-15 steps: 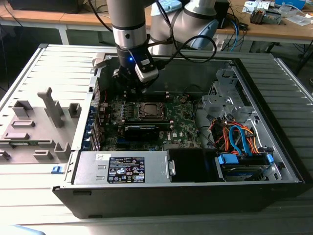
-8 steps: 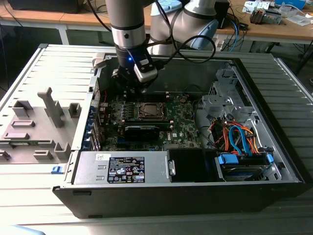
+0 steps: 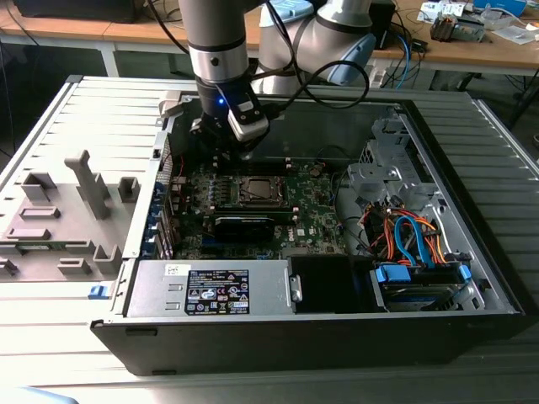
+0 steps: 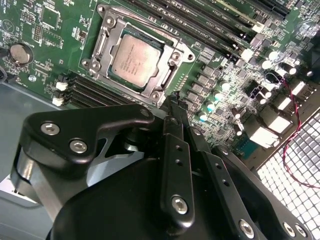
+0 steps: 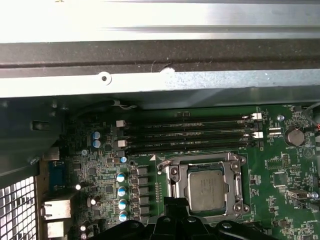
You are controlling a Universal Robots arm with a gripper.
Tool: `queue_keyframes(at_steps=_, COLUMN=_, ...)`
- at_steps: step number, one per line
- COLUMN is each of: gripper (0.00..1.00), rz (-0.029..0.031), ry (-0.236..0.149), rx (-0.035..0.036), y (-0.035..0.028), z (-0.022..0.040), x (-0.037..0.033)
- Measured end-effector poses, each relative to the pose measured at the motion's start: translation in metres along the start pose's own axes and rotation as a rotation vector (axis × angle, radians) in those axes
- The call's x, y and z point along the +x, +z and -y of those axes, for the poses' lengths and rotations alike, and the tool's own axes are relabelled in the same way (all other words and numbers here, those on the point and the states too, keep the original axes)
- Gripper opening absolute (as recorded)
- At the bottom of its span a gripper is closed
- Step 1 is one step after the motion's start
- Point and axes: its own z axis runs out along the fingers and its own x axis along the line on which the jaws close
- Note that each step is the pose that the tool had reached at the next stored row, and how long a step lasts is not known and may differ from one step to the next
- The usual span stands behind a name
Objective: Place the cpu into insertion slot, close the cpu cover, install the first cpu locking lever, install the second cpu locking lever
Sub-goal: 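Install the first cpu locking lever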
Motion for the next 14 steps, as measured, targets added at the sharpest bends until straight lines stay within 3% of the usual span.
queue_keyframes(at_steps=14, gripper=0.11, rz=0.0, ry=0.0, rx=-0.0001, y=0.0001, z=-0.0085, x=0.001)
